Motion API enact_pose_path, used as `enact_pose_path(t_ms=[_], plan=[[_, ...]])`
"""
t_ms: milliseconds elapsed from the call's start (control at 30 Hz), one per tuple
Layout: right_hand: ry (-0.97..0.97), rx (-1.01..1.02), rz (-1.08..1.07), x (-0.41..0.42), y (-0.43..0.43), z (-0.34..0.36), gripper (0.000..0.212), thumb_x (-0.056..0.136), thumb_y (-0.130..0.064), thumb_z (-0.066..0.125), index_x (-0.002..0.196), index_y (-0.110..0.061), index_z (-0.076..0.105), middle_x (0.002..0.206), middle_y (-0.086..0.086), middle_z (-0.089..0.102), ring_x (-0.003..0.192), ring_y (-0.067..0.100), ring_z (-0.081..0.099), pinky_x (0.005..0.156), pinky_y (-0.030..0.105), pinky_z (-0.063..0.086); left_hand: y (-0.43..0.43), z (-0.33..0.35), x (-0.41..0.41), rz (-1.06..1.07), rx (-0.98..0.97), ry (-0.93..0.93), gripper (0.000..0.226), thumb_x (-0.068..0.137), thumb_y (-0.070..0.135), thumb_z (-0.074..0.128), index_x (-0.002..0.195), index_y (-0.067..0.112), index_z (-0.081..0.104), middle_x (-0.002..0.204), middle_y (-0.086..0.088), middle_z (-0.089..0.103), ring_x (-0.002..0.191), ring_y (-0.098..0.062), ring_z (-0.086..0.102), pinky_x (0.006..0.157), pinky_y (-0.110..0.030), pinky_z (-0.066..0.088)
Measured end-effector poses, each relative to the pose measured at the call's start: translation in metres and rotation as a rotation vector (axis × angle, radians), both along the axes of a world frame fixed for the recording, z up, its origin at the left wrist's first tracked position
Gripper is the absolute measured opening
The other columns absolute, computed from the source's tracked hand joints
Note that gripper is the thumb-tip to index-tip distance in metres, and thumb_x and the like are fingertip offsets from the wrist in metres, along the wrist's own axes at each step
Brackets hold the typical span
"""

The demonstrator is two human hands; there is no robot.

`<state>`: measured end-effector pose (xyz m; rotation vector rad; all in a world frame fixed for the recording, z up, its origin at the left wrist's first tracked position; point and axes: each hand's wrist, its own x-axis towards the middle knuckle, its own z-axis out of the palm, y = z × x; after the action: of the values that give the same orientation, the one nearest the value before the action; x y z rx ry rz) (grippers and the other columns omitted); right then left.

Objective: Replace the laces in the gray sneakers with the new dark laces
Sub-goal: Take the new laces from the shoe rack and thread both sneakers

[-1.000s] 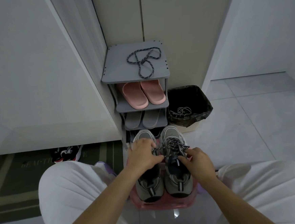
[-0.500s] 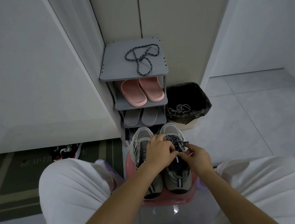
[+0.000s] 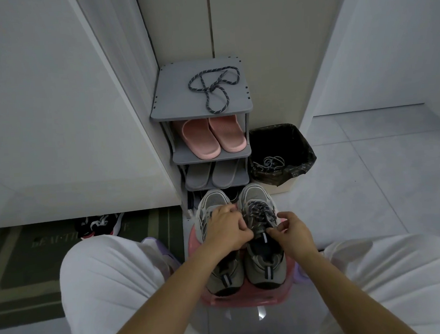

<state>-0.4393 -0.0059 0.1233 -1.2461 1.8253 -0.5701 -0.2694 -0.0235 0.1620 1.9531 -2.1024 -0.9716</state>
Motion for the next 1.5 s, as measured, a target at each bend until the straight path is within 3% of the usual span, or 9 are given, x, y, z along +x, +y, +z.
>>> enact_pose_path(t_ms=[667,733,833,967,1067,1200,1300,1400,1500], plan=[[0.098,-0.04,0.074,0.002,0.001,0.003,0.027,0.086,-0.021,0.064,0.11,-0.017,0.053,0.085,0.001,0.058,0.07,0.014,0.053,0.056,0.023,0.04,0.003,-0.003,0.034,-0.111,0.132,-0.046,0.005,0.076,0.024,0.068,0.076,0.028,0.064,0.148,0.009,0.034,0.139,-0.018,0.023,0.11,-0.036,0.026],[0.107,-0.031,0.085,0.003,0.0,0.006,0.028,0.085,-0.024,0.065,0.11,-0.016,0.053,0.086,0.002,0.058,0.071,0.014,0.054,0.059,0.025,0.041,0.002,-0.003,0.034,-0.093,0.101,-0.028,0.007,0.079,0.031,0.069,0.078,0.025,0.066,0.138,0.008,0.044,0.133,-0.016,0.032,0.107,-0.034,0.03],[0.108,-0.052,0.086,0.001,-0.003,0.013,0.032,0.082,-0.033,0.068,0.106,-0.017,0.054,0.087,0.004,0.06,0.074,0.017,0.055,0.063,0.027,0.043,-0.003,-0.005,0.031,0.047,-0.003,0.091,0.02,0.084,0.039,0.066,0.078,0.02,0.062,0.097,0.009,0.058,0.095,-0.013,0.055,0.085,-0.034,0.049],[0.185,-0.137,0.131,0.007,-0.016,0.025,0.028,0.087,-0.031,0.062,0.11,-0.017,0.058,0.099,0.006,0.058,0.081,0.016,0.052,0.07,0.023,0.037,-0.012,-0.009,0.031,-0.008,-0.062,-0.046,0.024,0.088,0.034,0.061,0.109,0.023,0.061,0.116,0.002,0.059,0.11,-0.018,0.053,0.091,-0.037,0.047],[0.251,-0.185,0.269,0.019,-0.028,0.033,0.023,0.088,-0.025,0.061,0.11,-0.017,0.063,0.108,0.008,0.055,0.086,0.016,0.052,0.077,0.021,0.039,-0.018,-0.005,0.028,-0.076,-0.1,-0.118,0.013,0.088,0.03,0.059,0.088,0.018,0.062,0.099,-0.001,0.06,0.1,-0.021,0.053,0.079,-0.033,0.045],[0.387,-0.205,0.533,0.039,-0.037,0.042,0.03,0.085,-0.029,0.062,0.113,-0.019,0.065,0.114,0.008,0.053,0.109,0.02,0.049,0.089,0.028,0.041,-0.031,0.015,0.022,0.025,0.005,0.106,0.02,0.091,0.029,0.055,0.073,0.023,0.052,0.069,0.008,0.051,0.069,-0.014,0.051,0.061,-0.028,0.039],[0.369,-0.249,0.51,0.047,-0.049,0.054,0.019,0.084,-0.027,0.063,0.088,-0.009,0.068,0.095,0.009,0.054,0.095,0.02,0.051,0.072,0.025,0.037,-0.038,0.034,0.022,0.073,0.133,0.325,0.018,0.093,0.027,0.056,0.077,0.019,0.062,0.068,0.007,0.06,0.06,-0.007,0.055,0.059,-0.022,0.044],[0.171,-0.191,0.387,0.044,-0.062,0.066,0.026,0.083,-0.02,0.065,0.06,-0.015,0.055,0.064,0.001,0.049,0.059,0.013,0.047,0.05,0.016,0.032,-0.042,0.043,0.029,0.197,0.225,0.502,0.017,0.096,0.018,0.053,0.095,0.007,0.066,0.072,0.004,0.064,0.064,-0.004,0.059,0.062,-0.017,0.045],[0.077,-0.136,0.273,0.037,-0.068,0.073,0.017,0.084,-0.018,0.065,0.069,-0.012,0.061,0.064,0.001,0.056,0.059,0.013,0.051,0.055,0.02,0.039,-0.043,0.041,0.039,0.224,0.268,0.521,0.012,0.094,0.018,0.057,0.085,0.018,0.064,0.076,0.004,0.066,0.069,-0.006,0.062,0.063,-0.02,0.042]])
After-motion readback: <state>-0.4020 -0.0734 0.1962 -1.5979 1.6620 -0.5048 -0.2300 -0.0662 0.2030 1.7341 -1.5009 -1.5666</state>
